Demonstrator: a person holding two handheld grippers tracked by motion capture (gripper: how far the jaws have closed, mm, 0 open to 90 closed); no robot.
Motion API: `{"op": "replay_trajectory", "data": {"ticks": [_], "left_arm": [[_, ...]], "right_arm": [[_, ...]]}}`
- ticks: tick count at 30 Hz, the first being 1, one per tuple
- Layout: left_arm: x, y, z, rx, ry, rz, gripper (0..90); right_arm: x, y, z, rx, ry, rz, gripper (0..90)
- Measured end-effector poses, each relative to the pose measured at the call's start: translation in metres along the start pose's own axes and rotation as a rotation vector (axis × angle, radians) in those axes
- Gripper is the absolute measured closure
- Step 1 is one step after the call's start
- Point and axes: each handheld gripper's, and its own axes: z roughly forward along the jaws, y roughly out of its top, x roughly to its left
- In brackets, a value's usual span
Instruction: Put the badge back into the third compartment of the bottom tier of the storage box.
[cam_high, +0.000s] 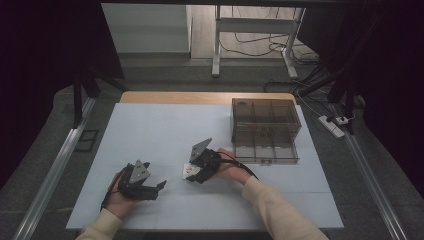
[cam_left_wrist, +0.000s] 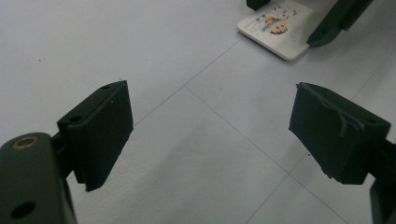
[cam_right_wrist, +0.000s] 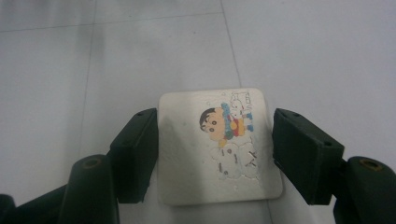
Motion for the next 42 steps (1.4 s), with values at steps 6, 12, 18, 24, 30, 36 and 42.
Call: {"op": "replay_trajectory", "data": {"ticks": [6,12,18,24,30,36,42], "left_arm": [[0.0,0.0,0.0,0.002,0.0,0.002,13.4],[0.0,0.0,-0.001,-0.007,-0.007,-0.005,13.3],[0.001,0.0,-0.001,-0.01,-0.005,-0.011,13.3],[0.002,0.001,0.001,-0.004,-0.007,-0.005,13.3],[0.002,0.0,0.001,-0.004,-0.005,-0.005,13.3],[0.002,0.0,0.0,-0.003,0.0,-0.007,13.3],[0.002,0.0,0.001,0.0,-0.001,-0.003,13.3]], "right_arm": [[-0.006,-0.002,-0.013,-0.05,-0.025,0.05,32.9],[-0.005,-0.004,-0.025,-0.075,-0.043,0.066,32.9],[-0.005,-0.008,-0.036,-0.104,-0.069,0.083,32.9],[-0.004,-0.014,-0.045,-0.119,-0.094,0.11,32.9],[-0.002,-0.013,-0.059,-0.15,-0.119,0.097,32.9],[-0.004,-0.016,-0.067,-0.164,-0.131,0.103,32.9],[-0.005,-0.018,-0.07,-0.161,-0.136,0.106,32.8]]}}
